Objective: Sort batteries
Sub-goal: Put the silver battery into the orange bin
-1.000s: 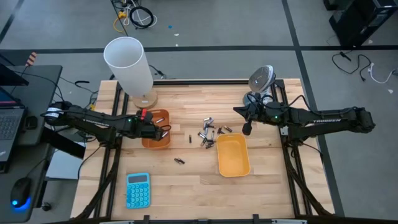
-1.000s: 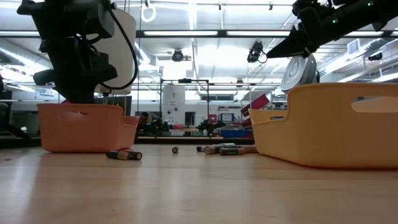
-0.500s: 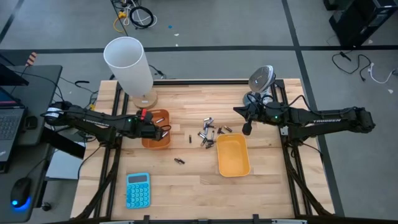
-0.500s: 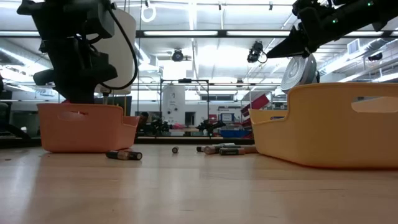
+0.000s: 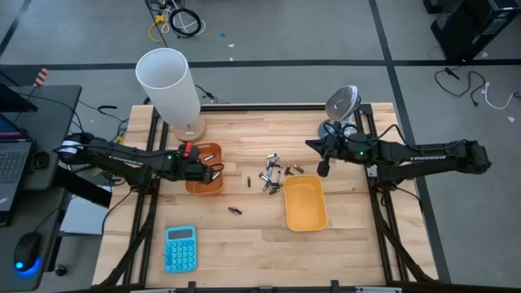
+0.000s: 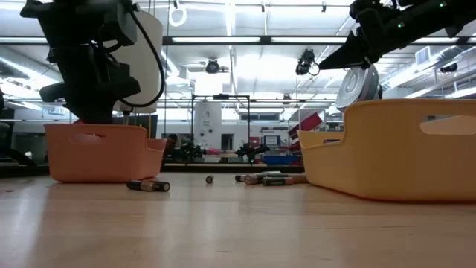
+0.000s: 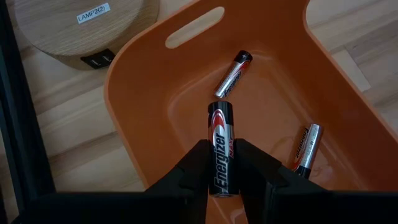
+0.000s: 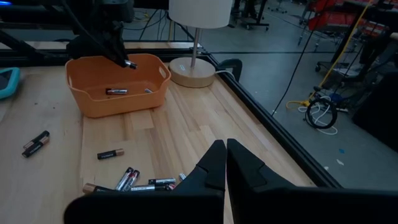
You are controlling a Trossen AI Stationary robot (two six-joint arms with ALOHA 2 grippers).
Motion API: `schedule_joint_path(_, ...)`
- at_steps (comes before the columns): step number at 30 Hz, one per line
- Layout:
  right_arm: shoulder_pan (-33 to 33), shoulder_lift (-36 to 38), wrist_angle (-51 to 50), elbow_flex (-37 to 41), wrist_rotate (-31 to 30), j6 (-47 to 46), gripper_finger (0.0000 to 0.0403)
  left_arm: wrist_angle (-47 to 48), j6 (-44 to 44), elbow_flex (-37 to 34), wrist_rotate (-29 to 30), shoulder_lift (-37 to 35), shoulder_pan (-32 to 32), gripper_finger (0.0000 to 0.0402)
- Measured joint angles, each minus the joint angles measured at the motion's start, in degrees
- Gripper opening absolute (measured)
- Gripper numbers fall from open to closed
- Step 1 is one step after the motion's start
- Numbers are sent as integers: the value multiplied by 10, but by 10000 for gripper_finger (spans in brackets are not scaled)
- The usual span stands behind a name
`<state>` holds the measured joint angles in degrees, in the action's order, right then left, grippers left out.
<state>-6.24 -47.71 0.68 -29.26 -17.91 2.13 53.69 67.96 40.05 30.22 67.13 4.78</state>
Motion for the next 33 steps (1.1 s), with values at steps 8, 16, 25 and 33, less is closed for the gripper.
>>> schedule_joint_path(8,0,0,0,0,0,4,3,0,0,0,0,0,0,74)
schedule_joint_path(16,0,0,0,0,0,4,3,0,0,0,0,0,0,97)
schedule_joint_path(25,0,0,0,0,0,4,3,0,0,0,-3,0,0,112)
schedule_joint_path(33,0,0,0,0,0,4,3,0,-3,0,-3,0,0,113)
